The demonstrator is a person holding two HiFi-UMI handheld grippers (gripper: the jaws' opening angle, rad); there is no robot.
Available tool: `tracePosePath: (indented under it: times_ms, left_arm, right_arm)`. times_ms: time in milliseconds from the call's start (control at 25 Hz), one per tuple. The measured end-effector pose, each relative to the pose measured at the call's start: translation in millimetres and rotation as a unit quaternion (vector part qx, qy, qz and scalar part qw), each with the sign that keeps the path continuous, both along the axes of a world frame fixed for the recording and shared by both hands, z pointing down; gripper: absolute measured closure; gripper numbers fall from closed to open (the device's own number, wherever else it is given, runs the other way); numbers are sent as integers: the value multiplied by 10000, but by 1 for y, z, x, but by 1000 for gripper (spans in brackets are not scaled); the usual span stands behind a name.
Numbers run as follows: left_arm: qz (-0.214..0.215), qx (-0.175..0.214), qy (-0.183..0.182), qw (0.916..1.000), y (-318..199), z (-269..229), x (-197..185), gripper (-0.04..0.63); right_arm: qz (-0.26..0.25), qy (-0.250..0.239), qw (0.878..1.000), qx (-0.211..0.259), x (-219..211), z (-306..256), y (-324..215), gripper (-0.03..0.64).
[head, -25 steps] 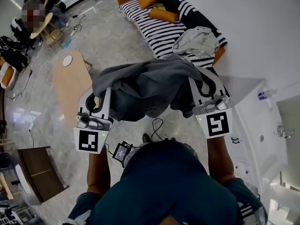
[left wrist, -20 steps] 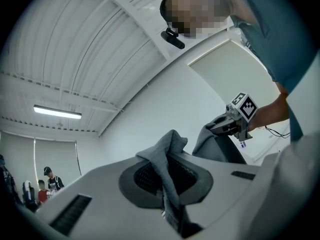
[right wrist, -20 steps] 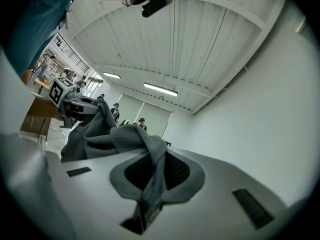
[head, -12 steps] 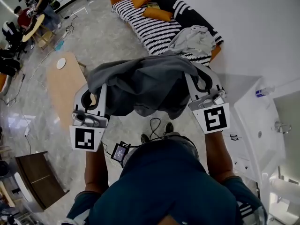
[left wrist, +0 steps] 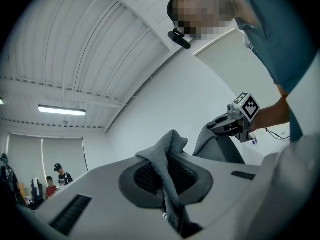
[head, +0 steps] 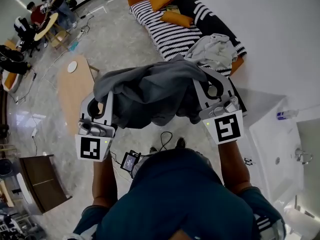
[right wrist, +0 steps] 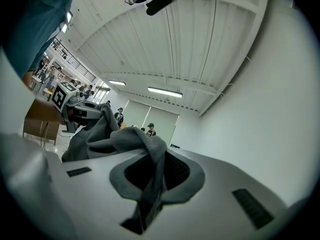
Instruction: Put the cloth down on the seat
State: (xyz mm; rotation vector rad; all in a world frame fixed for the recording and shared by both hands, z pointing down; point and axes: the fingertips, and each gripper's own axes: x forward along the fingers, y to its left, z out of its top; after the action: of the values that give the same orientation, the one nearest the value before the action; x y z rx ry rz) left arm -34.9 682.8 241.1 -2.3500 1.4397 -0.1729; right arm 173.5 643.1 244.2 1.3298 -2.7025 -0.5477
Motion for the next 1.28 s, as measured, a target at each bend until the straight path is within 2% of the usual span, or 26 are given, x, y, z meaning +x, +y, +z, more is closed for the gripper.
tracePosePath:
  times_ms: [240, 440, 640, 1080, 1280]
  left_arm:
    - [-130, -64, -33, 9999, -15, 2, 20, 575]
    - [-89, -88, -31, 9999, -36, 3, 14, 575]
    - [60, -119, 10, 9999, -61, 7, -6, 575]
    - [446, 32, 92, 9990, -121, 0, -79, 575]
    - [496, 62, 119, 9987, -137, 2, -90, 575]
  right_arm:
    - [-142, -96, 9999, 19, 20, 1, -24, 583]
    - [-90, -63, 9999, -23, 16, 1, -42, 583]
    - [76, -29, 10000, -8, -3, 1, -61, 583]
    - [552, 199, 9983, 50, -71, -6, -108, 583]
    - [598, 213, 9979, 89, -86, -6, -120, 583]
